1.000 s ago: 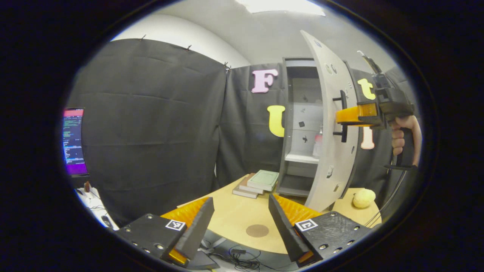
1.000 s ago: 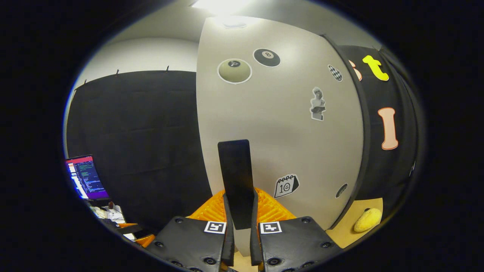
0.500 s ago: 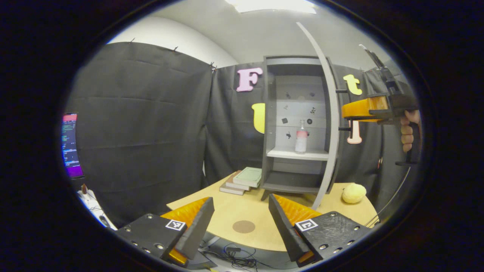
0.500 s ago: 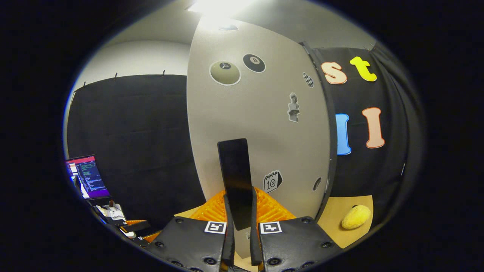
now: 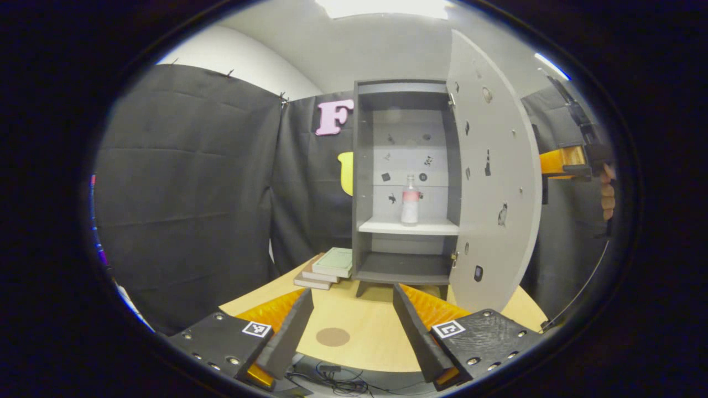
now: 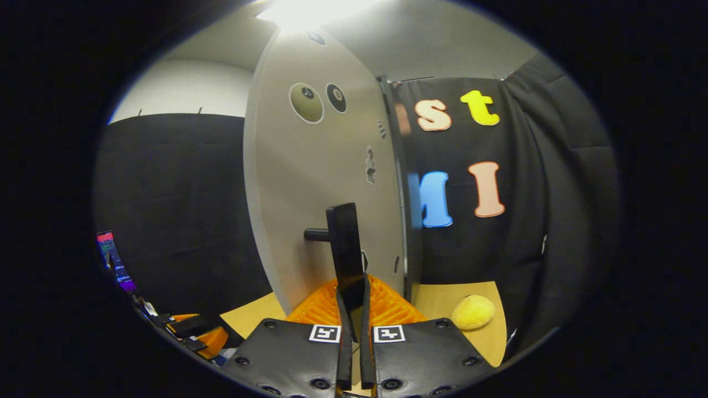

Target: Open the cabinet door with the right hand, grasp the bottle in the cabinet with the left hand and place it on the coaster, then close the cabinet door with the right hand.

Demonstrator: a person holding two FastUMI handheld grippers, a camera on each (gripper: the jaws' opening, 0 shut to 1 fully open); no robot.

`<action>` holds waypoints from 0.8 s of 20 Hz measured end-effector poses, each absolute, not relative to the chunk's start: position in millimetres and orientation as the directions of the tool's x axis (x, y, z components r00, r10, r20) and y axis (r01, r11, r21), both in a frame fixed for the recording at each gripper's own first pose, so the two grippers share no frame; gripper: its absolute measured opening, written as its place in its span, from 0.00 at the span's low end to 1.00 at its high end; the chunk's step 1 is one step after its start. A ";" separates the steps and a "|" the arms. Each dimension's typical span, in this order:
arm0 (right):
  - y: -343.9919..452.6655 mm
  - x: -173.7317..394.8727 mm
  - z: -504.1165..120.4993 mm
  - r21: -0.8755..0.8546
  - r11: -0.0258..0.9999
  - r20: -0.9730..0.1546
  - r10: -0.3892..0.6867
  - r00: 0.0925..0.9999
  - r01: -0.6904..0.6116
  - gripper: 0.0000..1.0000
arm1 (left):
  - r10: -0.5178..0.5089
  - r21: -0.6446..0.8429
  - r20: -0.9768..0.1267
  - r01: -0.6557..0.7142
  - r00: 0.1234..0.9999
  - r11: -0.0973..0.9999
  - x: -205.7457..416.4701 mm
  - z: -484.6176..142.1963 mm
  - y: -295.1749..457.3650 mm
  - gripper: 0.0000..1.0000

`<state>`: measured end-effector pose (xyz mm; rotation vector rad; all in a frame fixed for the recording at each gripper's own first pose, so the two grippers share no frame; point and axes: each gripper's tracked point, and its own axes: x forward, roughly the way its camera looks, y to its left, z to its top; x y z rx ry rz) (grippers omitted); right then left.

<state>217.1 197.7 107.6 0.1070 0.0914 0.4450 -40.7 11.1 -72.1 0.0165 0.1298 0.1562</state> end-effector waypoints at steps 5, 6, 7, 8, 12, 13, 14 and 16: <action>192.6 214.5 105.6 0.103 0.899 -0.101 0.434 0.895 -0.425 0.07 | 0.094 0.024 -0.129 -0.092 0.987 0.995 -18.9 -67.3 -8.4 0.87; 186.5 214.1 104.4 0.080 0.907 -0.105 0.420 0.901 -0.413 0.07 | 0.076 0.028 -0.126 -0.073 0.989 0.997 -15.3 -66.7 -10.2 0.87; 180.3 215.2 103.8 0.068 0.917 -0.106 0.399 0.911 -0.394 0.07 | 0.060 0.033 -0.125 -0.056 0.990 0.998 -9.2 -65.4 -9.7 0.87; 177.9 216.8 104.5 0.073 0.924 -0.105 0.382 0.918 -0.376 0.07 | 0.042 0.033 -0.128 -0.038 0.991 0.999 -3.7 -66.6 -10.0 0.87; 179.7 215.9 103.5 0.100 0.945 -0.111 0.323 0.940 -0.312 0.07 | -0.039 0.000 -0.137 0.040 0.990 0.999 23.6 -65.3 0.6 0.87; 174.9 215.4 103.9 0.085 0.955 -0.111 0.292 0.950 -0.284 0.07 | -0.055 -0.005 -0.141 0.054 0.989 0.999 30.7 -65.2 7.6 0.90; 170.0 215.5 102.8 0.075 0.964 -0.115 0.264 0.958 -0.256 0.07 | -0.070 -0.011 -0.143 0.069 0.987 0.998 37.8 -64.6 13.6 0.90; 163.9 212.2 100.3 0.085 0.976 -0.123 0.209 0.970 -0.200 0.07 | -0.101 -0.021 -0.143 0.099 0.985 0.995 51.9 -63.1 28.5 0.90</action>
